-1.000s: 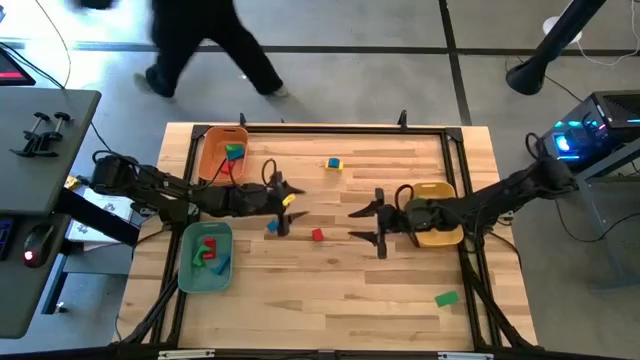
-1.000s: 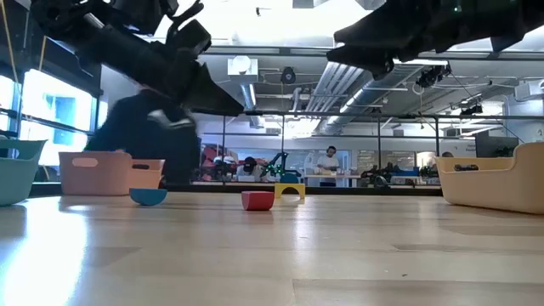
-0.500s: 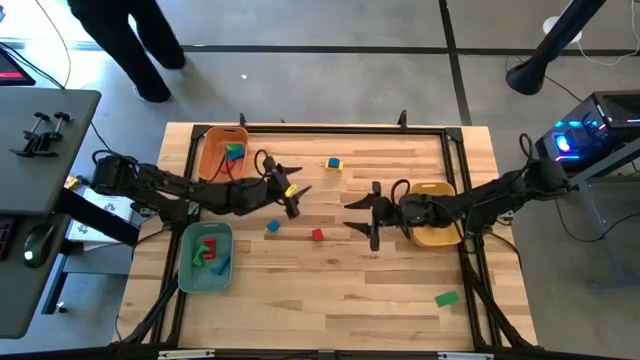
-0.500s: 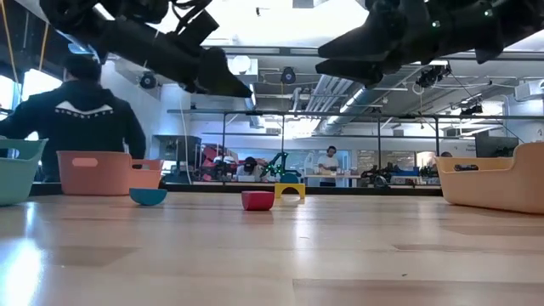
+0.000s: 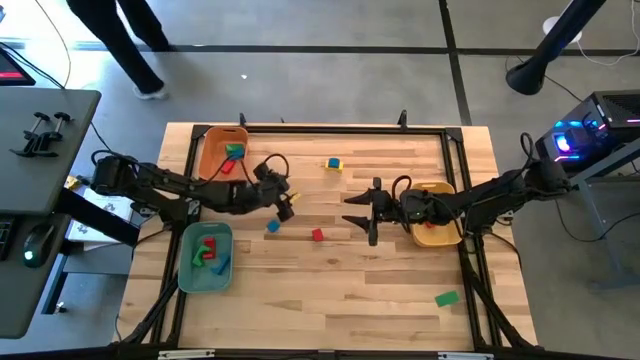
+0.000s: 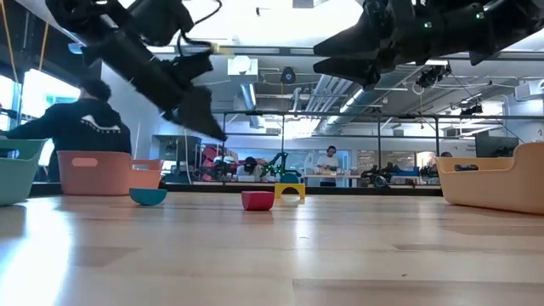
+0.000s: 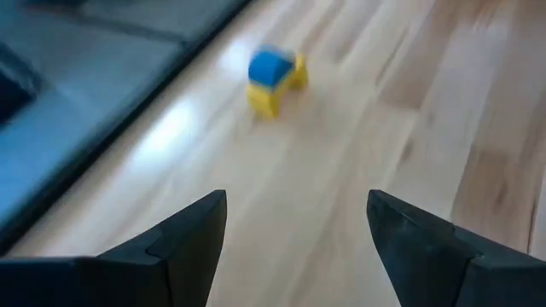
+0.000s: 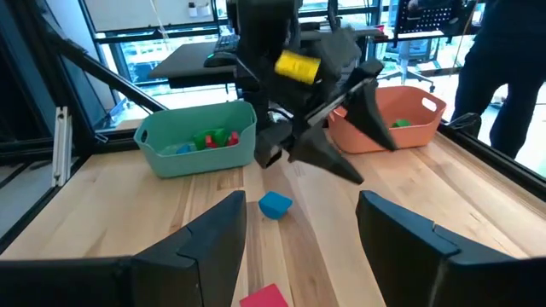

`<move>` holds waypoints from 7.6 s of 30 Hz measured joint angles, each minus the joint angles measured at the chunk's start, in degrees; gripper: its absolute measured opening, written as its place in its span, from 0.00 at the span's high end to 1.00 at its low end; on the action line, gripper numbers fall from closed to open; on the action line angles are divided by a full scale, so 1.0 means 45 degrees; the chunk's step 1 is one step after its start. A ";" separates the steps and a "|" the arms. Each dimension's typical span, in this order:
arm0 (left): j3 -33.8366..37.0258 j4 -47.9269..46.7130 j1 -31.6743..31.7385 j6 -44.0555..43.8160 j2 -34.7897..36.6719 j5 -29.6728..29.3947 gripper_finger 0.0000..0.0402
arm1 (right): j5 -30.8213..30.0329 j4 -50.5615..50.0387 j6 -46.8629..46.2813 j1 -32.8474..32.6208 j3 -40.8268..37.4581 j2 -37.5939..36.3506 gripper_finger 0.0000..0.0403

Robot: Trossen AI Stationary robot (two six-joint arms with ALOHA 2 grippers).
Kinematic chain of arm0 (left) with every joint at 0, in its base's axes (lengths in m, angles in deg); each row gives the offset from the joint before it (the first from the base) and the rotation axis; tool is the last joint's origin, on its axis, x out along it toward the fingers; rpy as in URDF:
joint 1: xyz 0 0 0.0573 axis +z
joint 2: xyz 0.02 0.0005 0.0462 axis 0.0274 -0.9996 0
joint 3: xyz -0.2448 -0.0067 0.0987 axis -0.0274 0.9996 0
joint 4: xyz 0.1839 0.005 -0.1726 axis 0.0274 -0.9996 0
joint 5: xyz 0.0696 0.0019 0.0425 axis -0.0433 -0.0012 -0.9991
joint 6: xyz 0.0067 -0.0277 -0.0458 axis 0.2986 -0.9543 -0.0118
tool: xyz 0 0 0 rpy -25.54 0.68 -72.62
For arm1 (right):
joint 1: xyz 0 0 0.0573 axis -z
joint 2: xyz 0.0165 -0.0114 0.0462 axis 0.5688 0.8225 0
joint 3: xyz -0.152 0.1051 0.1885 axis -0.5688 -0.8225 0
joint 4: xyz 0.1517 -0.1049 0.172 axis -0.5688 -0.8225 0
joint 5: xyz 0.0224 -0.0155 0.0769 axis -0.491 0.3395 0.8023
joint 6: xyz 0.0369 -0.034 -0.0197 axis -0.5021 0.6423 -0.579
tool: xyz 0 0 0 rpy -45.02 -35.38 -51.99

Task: Sort blocks by size
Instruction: Put the blue half-circle block into the yellow bin, then put the green triangle block into the orange bin

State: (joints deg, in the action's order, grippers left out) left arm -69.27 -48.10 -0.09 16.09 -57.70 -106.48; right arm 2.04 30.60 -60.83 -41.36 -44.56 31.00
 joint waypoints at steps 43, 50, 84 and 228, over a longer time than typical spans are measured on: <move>0.3611 -0.0059 -0.4251 -0.6735 0.0845 0.0653 0.33 | -0.0005 0.0005 0.0253 -0.0005 0.0000 0.0000 0.46; 0.3604 0.1353 -0.4251 -0.6272 -0.0675 0.1180 0.34 | -0.0005 0.0007 0.0197 -0.0005 0.0000 0.0000 0.46; -0.0028 0.5716 -0.1126 -0.1162 -0.1282 0.9009 0.73 | 0.2051 -0.3086 1.1335 -0.0690 0.4508 0.4274 0.47; -0.0452 0.5274 -0.0031 -0.0411 -0.1263 0.8084 0.39 | -0.6086 -0.7540 -0.2647 -0.0927 0.0969 -0.1537 0.55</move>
State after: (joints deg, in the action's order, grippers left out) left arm -71.30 -24.37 -0.22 14.24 -63.38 -70.10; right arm -25.35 -3.33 -72.75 -45.54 -40.20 24.08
